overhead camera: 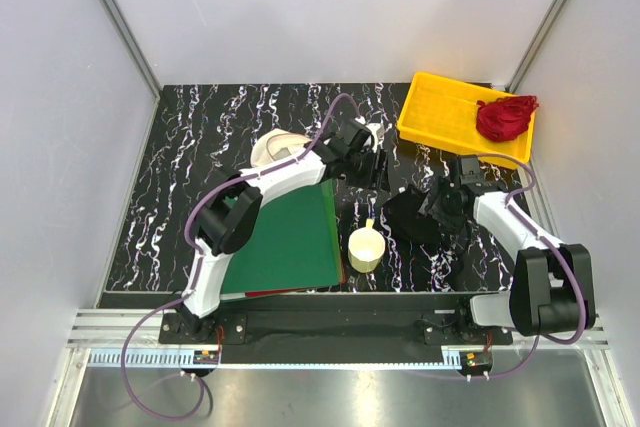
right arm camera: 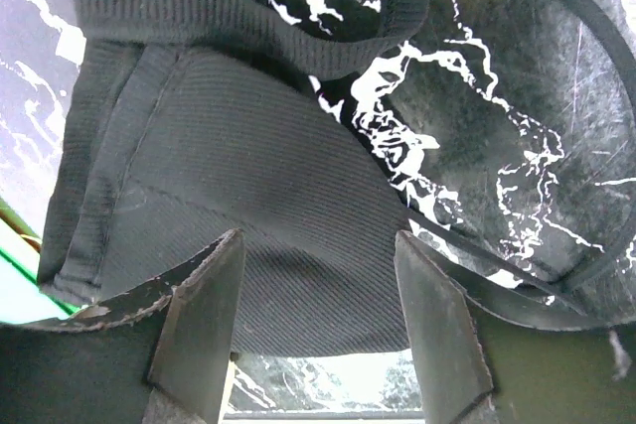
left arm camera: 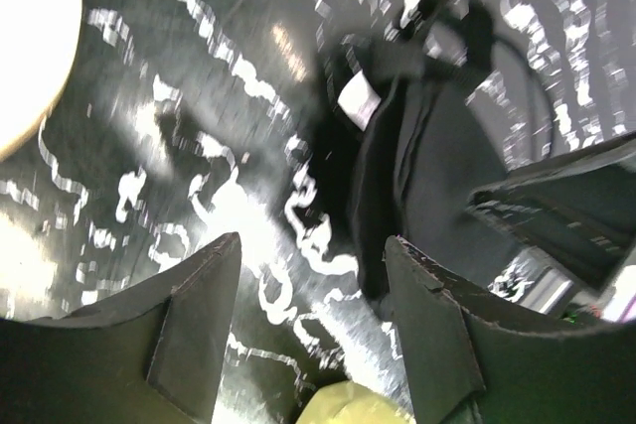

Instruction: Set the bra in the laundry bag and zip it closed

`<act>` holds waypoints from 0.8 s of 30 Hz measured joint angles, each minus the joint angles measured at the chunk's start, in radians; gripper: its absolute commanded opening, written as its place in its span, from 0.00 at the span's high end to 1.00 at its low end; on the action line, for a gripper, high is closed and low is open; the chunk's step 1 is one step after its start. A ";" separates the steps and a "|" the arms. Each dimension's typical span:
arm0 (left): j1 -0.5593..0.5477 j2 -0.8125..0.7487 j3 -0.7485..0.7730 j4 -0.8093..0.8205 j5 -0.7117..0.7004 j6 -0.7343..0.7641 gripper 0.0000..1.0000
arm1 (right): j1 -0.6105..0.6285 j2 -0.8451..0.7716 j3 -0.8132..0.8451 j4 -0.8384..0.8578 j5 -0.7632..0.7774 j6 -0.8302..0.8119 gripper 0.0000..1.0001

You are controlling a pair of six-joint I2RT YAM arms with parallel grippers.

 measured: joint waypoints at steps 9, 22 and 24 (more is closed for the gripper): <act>0.010 0.033 0.040 0.012 0.050 -0.010 0.34 | -0.016 -0.018 -0.059 0.029 -0.025 0.010 0.19; 0.010 0.139 0.099 0.014 0.108 -0.044 0.40 | -0.020 -0.080 -0.065 0.012 -0.026 0.011 0.27; 0.010 0.152 0.114 0.016 0.115 -0.048 0.41 | -0.023 -0.069 -0.065 0.019 -0.034 0.014 0.33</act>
